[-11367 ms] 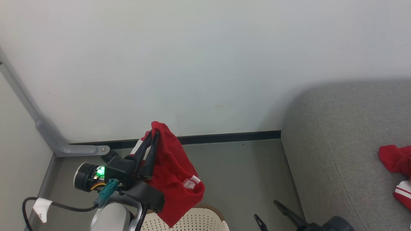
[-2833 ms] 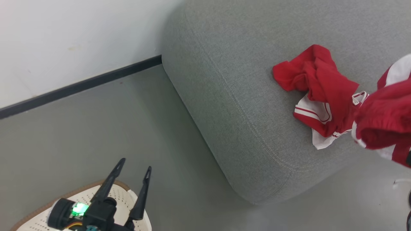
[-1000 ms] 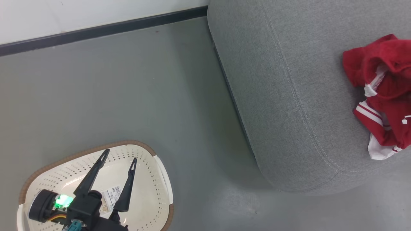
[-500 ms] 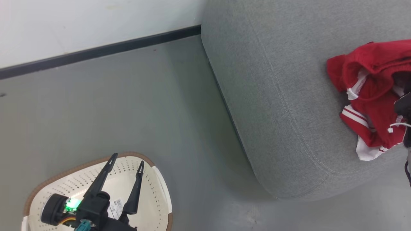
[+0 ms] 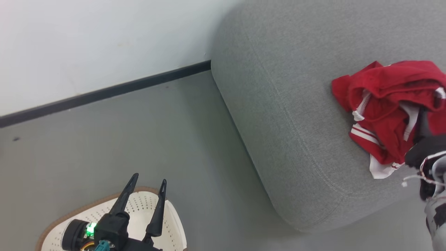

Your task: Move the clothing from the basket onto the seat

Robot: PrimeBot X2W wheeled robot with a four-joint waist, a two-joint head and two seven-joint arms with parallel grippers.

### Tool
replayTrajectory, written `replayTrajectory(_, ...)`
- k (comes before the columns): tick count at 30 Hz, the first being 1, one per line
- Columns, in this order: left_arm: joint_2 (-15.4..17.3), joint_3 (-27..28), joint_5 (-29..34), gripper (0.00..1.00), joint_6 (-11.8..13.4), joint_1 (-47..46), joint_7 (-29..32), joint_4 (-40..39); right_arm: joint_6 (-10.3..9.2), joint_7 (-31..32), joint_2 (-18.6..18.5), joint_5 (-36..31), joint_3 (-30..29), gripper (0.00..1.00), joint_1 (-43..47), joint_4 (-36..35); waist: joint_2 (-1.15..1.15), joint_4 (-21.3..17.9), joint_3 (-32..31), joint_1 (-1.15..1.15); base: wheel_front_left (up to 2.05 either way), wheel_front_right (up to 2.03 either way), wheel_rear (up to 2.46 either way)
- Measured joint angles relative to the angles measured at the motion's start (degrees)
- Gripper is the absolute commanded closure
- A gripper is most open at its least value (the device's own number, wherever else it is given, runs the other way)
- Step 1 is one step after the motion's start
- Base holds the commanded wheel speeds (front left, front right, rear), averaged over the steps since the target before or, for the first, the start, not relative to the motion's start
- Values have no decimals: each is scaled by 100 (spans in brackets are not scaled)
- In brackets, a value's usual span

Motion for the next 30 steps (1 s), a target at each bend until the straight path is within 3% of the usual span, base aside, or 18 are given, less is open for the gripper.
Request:
replayTrajectory(5, -56, 67, -37, 0, 30, 61, 0, 60, 42, -8, 15, -208, 191, 0, 455, -299, 0, -63, -251, 0, 0, 0, 0)
replayTrajectory(10, -170, 78, -46, 0, 52, 114, 0, 135, 224, -56, 20, -353, 405, 0, 938, -958, 0, -120, -495, 0, 0, 0, 0)
replayTrajectory(21, -296, 167, -111, 0, 136, 131, 0, 177, 369, -57, 98, -359, 604, 0, 2109, -3856, 0, -106, -1006, 0, 0, 0, 0)
replayTrajectory(30, -374, 253, -113, 0, 282, 157, 0, 111, 417, -99, 256, 33, 656, 0, 3038, -5435, -1, 216, -1326, 1, 0, 0, 0)
